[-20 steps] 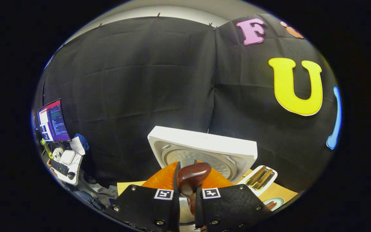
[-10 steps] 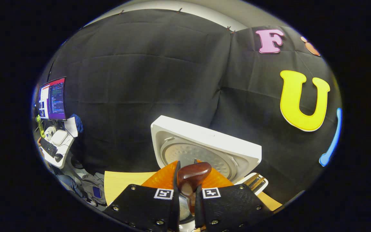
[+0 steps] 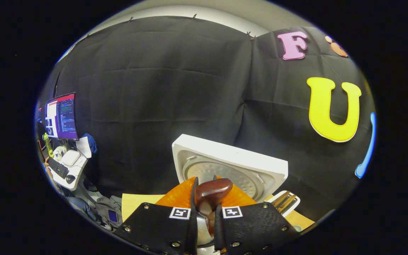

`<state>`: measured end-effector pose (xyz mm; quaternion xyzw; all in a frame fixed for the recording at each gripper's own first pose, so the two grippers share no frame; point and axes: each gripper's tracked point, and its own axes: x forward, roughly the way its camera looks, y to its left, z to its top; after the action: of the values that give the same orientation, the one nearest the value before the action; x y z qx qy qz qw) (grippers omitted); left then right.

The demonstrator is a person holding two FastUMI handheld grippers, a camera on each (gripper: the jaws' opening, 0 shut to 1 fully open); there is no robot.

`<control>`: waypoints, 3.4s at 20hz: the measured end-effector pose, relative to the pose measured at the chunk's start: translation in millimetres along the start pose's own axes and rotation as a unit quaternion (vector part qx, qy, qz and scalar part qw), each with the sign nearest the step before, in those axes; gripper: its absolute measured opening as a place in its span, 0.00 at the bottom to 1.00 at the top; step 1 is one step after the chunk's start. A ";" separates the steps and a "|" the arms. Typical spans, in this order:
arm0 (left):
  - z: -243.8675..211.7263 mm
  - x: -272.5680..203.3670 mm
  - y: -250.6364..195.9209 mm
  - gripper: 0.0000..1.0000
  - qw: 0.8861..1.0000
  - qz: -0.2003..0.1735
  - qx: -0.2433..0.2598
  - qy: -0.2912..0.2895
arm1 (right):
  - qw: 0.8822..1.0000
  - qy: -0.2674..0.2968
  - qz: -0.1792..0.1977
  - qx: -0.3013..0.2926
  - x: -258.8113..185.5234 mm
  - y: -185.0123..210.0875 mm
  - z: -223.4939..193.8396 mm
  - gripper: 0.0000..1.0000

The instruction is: Close the left gripper, press the button to open the rice cooker; take a wooden spoon from the chopstick holder with the right hand, scoop a spoonful of rice and pour it into the rice cooker, then put the wooden spoon back into the chopstick holder.

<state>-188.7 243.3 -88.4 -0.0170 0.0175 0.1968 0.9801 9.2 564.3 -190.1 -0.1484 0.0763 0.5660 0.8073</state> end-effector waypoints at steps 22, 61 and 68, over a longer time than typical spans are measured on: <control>-2.7 51.6 -107.9 0.99 0.987 -0.157 0.020 0.012 | 0.963 -0.087 -0.179 0.183 -224.6 -157.6 48.2 0.18; -30.4 95.2 -232.6 0.94 0.968 -0.247 0.044 0.029 | 0.822 -0.055 -0.443 0.354 -442.8 -276.6 -147.2 0.18; -31.5 93.0 -234.1 0.94 0.967 -0.246 0.051 0.037 | 0.808 -0.023 -0.462 0.365 -445.2 -274.9 -194.7 0.18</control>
<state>-13.3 62.0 -117.5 0.0224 0.0593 -0.0522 0.9966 120.5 17.4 -202.2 0.1521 0.1807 0.0595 0.9699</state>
